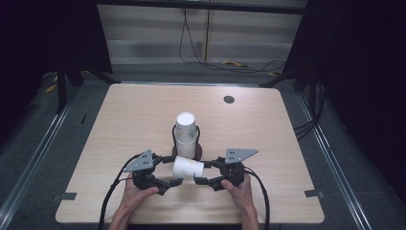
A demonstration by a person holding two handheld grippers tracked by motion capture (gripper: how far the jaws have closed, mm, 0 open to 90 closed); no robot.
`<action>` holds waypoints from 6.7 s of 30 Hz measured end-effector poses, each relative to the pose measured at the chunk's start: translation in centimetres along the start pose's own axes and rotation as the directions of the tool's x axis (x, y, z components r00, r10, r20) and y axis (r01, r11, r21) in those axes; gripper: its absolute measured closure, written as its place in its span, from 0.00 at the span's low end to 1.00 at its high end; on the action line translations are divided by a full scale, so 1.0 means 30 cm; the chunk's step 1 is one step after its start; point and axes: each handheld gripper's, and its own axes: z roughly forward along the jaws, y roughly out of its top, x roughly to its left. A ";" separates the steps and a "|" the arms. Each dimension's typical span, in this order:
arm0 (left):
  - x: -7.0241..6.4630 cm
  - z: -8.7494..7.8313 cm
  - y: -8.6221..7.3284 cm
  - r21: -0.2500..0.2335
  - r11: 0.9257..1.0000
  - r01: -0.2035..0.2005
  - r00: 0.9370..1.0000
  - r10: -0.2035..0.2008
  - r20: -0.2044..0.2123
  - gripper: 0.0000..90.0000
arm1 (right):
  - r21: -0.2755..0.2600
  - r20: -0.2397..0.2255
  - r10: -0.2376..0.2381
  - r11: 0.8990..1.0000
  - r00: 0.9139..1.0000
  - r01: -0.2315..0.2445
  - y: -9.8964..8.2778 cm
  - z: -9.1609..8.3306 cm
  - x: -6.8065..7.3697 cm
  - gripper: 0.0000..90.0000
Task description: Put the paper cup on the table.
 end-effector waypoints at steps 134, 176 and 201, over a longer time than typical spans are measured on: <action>0.105 -0.252 0.079 0.166 0.979 0.116 0.968 -0.074 -0.239 0.29 | -0.241 0.869 0.112 0.947 0.482 0.214 -0.158 -0.122 0.084 0.15; 0.324 -0.230 0.297 0.488 0.842 0.231 0.919 -0.024 -0.393 0.28 | -0.269 0.864 0.123 0.933 0.488 0.241 -0.167 -0.129 0.092 0.16; 0.409 -0.130 0.289 0.650 0.713 0.263 0.926 0.002 -0.377 0.28 | -0.268 0.862 0.120 0.933 0.492 0.241 -0.167 -0.130 0.091 0.17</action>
